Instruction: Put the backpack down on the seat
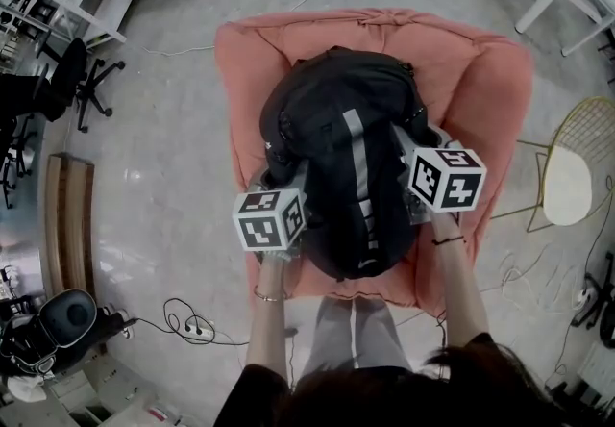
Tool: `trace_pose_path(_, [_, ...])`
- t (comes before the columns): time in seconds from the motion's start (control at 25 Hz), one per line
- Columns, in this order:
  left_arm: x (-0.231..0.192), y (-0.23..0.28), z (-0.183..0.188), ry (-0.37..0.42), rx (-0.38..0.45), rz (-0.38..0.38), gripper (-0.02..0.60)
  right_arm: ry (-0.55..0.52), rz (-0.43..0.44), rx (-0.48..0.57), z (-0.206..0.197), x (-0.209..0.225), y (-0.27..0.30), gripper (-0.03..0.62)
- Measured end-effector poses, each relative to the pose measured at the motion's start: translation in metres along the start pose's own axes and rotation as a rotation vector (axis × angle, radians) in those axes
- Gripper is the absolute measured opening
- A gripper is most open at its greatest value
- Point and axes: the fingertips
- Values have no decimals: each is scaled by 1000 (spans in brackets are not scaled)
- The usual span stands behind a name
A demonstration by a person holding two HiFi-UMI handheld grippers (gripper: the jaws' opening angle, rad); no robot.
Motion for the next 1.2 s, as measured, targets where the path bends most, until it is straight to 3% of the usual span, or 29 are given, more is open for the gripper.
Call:
trace_pose_path(0.4, [-6, 4, 0, -5, 22, 48, 183, -4, -48, 20, -3, 3, 4, 138])
trace_pose_path(0.6, [-14, -1, 1, -29, 69, 71, 293, 33, -69, 35, -3, 6, 3, 218])
trace_pose_path(0.84, [-8, -27, 5, 31, 120, 84, 305, 83, -62, 61, -4, 7, -15, 229])
trace_pose_path(1.04, [-4, -62, 14, 78, 190, 106, 277, 77, -91, 81, 0, 7, -43, 227])
trace_pose_path(1.2, [5, -89, 20, 155, 235, 134, 122, 41, -142, 71, 2, 0, -67, 141])
Point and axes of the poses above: the fingertips, and each gripper's own axes: y forward along the fingers, x to its right, z out of its top, and after that the axes turned 14 degrees about -y, right-handed
